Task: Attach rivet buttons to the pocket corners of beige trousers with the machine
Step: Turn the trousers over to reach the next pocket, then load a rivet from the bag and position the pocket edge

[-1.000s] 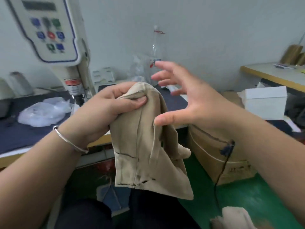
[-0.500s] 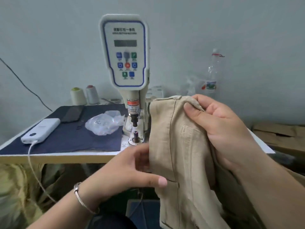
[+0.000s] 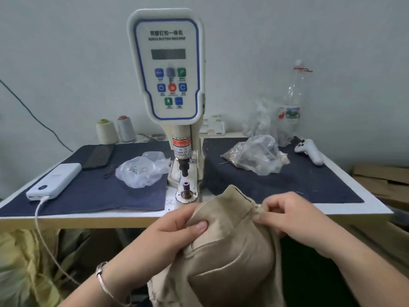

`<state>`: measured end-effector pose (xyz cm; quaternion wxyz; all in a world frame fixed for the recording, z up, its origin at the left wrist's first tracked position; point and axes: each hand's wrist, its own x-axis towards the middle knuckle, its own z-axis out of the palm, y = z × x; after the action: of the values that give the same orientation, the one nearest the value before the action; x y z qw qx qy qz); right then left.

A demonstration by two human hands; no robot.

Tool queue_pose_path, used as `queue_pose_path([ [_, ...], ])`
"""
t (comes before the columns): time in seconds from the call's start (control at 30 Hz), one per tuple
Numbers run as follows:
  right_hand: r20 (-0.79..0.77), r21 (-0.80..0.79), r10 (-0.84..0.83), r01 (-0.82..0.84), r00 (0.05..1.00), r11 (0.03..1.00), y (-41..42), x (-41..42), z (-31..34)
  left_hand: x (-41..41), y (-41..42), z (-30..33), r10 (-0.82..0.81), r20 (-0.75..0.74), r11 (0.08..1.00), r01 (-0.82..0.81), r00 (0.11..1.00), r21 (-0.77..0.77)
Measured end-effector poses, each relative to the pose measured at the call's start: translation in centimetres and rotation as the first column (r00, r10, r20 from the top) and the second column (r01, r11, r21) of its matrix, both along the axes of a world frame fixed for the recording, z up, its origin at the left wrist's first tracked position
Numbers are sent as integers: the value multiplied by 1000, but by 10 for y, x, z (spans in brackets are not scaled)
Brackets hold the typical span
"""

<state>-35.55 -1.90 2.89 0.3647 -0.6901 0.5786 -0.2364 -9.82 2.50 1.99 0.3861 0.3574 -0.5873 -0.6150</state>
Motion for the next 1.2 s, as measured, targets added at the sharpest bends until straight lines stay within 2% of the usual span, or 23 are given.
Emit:
queue_pose_path([
  [0.03,-9,-41,-67,67,998,997,-9,-1,-2,-4,-3,1,-20,43,1000,20,999,5],
  [0.1,69,-197,-250,258,966,946,-32,-9,-3,-12,-11,2,-66,152,998,68,986,-8],
  [0.17,91,-449,-394,391,914,803,-57,-21,2,-16,-18,2,-113,252,992,125,961,-30],
  [0.2,76,-540,-413,386,908,748,-69,-26,4,-16,-21,1,-127,288,989,144,949,-39],
  [0.27,-40,-612,-380,278,924,740,-97,-31,5,-13,-25,-2,-133,345,985,163,929,-58],
  [0.33,-275,-552,-378,177,884,815,-128,-30,0,-11,-27,-6,-110,396,982,162,912,-101],
  [0.4,-488,-428,-372,155,790,890,-154,-27,-7,-8,-29,-12,-55,422,978,134,905,-159],
  [0.5,-596,-347,-237,19,767,938,-179,-17,-15,0,-28,-18,37,380,975,50,924,-215],
  [0.57,-629,-297,-157,-49,762,954,-187,-11,-16,7,-28,-25,95,353,979,-23,931,-204],
  [0.63,-643,-236,-120,-46,756,971,-191,-6,-18,11,-26,-32,141,315,979,-86,939,-183],
  [0.87,-668,-67,-133,119,732,991,-198,15,-10,22,-16,-44,148,303,988,-130,941,-81],
  [1.1,-632,-50,-173,183,755,982,-191,20,-2,41,-8,-44,97,288,995,-97,953,-15],
  [1.2,-631,-113,-145,94,762,989,-189,19,-3,48,-3,-42,77,268,997,-77,960,-10],
])
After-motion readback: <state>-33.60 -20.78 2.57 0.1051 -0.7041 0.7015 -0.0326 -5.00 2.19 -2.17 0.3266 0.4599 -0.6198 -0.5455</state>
